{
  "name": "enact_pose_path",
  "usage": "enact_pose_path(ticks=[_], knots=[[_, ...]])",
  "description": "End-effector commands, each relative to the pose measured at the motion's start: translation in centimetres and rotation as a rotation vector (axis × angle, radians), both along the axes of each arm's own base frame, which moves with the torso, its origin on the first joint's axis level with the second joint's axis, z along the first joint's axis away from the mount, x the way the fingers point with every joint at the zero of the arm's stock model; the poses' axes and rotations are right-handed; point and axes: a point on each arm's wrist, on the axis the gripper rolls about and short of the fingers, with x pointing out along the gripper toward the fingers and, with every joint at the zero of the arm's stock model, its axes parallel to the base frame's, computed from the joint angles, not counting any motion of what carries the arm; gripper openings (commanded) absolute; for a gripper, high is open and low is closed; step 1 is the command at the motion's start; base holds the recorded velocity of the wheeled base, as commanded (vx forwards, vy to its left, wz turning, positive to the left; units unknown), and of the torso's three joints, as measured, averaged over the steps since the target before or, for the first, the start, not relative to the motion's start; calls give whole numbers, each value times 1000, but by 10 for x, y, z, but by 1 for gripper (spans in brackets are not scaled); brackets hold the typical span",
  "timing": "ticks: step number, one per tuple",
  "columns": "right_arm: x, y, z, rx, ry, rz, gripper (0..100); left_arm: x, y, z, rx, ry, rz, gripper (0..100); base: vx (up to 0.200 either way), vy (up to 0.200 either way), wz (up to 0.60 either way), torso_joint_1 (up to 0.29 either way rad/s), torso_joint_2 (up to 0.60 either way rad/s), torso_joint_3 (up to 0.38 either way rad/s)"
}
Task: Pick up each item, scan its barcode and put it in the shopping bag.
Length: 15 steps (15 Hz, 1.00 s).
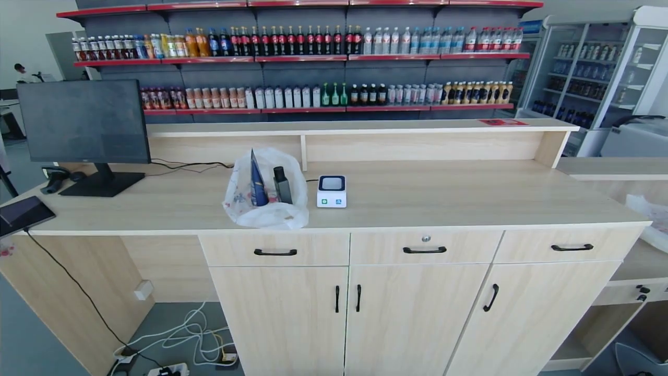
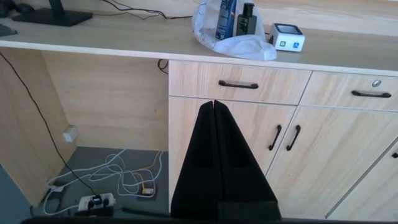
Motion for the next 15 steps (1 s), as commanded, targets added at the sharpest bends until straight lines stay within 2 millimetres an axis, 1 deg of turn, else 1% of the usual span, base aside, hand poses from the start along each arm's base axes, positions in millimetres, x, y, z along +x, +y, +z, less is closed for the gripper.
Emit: enact_pose_path(ticks=[1,6,15], knots=[[0,0,0,0,1,1,100,0,0,0,0,0,1,0,-200,0,0,2,7,2],[0,0,0,0,1,2,100,0,0,0,0,0,1,0,-200,0,0,2,0,3],[0,0,0,0,1,1,100,0,0,0,1,0,1,0,0,0,0,0,0,0]])
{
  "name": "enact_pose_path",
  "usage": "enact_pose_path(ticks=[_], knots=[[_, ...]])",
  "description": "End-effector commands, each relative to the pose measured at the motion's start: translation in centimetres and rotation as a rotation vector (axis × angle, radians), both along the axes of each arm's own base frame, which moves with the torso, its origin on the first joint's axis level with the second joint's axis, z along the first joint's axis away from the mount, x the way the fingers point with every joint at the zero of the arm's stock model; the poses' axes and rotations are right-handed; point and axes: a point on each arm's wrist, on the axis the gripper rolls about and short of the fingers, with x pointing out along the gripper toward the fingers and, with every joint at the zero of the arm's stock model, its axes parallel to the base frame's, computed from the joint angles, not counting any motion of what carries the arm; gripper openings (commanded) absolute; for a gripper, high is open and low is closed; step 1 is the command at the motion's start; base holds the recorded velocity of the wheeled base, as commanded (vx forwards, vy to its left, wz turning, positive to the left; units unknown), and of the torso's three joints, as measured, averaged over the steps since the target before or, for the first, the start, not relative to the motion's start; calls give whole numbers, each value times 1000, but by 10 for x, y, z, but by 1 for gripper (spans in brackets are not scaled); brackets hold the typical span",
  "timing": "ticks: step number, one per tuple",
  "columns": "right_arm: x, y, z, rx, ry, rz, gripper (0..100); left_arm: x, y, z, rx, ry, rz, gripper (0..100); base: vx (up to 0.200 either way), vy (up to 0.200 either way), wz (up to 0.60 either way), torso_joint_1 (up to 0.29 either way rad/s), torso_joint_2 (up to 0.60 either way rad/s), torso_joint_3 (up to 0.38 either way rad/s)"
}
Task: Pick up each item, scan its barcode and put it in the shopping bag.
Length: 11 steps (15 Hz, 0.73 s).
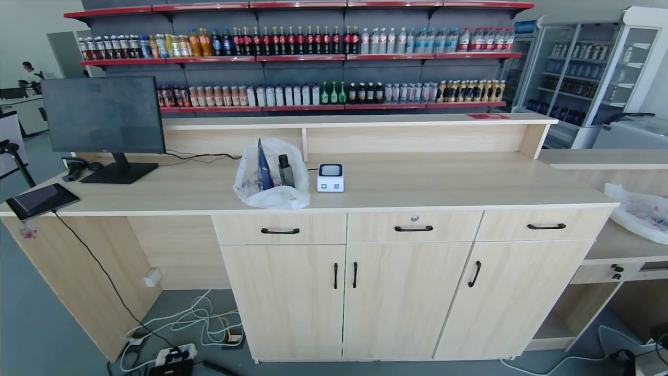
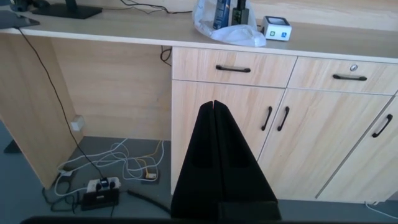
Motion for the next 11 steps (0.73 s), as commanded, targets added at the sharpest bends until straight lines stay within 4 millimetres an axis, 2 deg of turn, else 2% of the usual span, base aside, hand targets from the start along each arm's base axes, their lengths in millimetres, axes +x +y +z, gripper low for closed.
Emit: enact_pose_path(ticks=[1,5,11], knots=[[0,0,0,-1,1,1,100,0,0,0,0,0,0,0,0,0,0,0,0,0],[0,0,0,-51,-4,2,100,0,0,0,0,0,0,0,0,0,0,0,0,0],[0,0,0,-34,-2,1,100,0,0,0,0,0,0,0,0,0,0,0,0,0]])
